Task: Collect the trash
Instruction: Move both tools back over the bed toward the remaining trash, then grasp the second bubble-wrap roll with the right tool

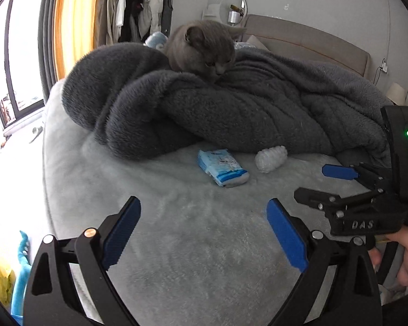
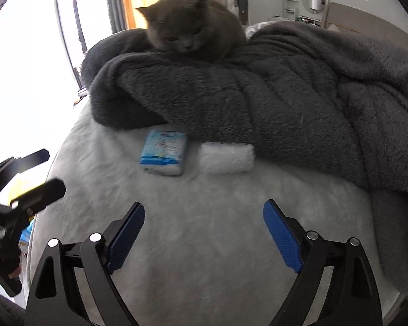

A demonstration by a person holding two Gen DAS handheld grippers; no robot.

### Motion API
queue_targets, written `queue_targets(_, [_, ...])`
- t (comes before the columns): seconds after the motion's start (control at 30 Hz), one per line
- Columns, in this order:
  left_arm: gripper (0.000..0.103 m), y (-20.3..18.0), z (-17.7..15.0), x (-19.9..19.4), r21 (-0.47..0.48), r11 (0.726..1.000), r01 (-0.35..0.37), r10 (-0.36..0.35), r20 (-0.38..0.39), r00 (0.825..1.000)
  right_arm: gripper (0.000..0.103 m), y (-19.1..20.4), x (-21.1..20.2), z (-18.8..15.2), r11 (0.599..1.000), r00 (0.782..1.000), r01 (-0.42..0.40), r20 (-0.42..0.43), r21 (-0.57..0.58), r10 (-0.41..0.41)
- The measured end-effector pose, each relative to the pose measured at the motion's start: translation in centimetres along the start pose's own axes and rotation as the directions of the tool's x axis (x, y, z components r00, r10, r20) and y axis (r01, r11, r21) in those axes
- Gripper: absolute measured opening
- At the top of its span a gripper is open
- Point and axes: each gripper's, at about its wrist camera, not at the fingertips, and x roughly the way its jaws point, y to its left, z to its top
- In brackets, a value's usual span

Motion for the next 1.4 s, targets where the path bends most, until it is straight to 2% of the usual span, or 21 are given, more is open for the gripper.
queue_targets(0.2, [0.095,-0.4,0.0,1.7,-0.01,1.0,0.012,-0.012,-0.036,0.999,0.09,-1.9,0.9,0.9,0.996,1.0,0.002,0.003,0.086,-0.003])
queue_targets(0.57, [0.095,0.0,0.7,3.4,-0.061,0.997,0.04,-0.045,-0.082,0.996,0.09,-2.0,3.5,1.7,0.998,0.999,0.037,-0.006,0.058,-0.037])
queue_targets(0.67, [0.095,0.1,0.5,3.7,-0.055,0.998,0.038,-0.043,-0.094,0.995,0.08,-1.8,4.1,2.2,0.998,0.999,0.037,-0.006,0.047,-0.037])
queue_targets(0.8, [0.095,0.1,0.4,4.4,-0.055,0.997,0.05,-0.056,-0.107,0.993,0.079,-1.6,5.0,3.2,0.998,1.0,0.028,-0.005,0.06,-0.028])
queue_targets(0.97, [0.095,-0.4,1.0,5.1,-0.021,0.997,0.072,-0.073,-0.107,0.992,0.077,-1.5,7.0,4.2,0.997,0.996,0.073,-0.055,0.039,-0.071])
queue_targets(1.03, [0.095,-0.4,1.4,5.5,-0.021,0.997,0.08,-0.081,-0.103,0.991,0.068,-1.7,7.8,4.5,0.997,0.996,0.065,-0.071,0.049,-0.061])
queue_targets(1.1, [0.095,-0.6,1.7,6.1,-0.009,0.997,0.076,-0.077,-0.109,0.991,0.064,-2.1,8.6,4.7,0.997,0.995,0.043,-0.09,0.062,-0.037])
queue_targets(1.2, [0.095,-0.8,2.0,7.2,0.002,0.998,0.067,-0.066,-0.138,0.988,0.061,-2.2,9.2,4.9,0.999,0.994,0.021,-0.104,0.046,-0.016])
queue_targets(1.4, [0.095,-1.7,2.8,9.0,-0.002,0.999,0.054,-0.054,-0.139,0.989,0.061,-3.1,7.8,5.0,1.0,0.995,-0.011,-0.096,0.022,0.014])
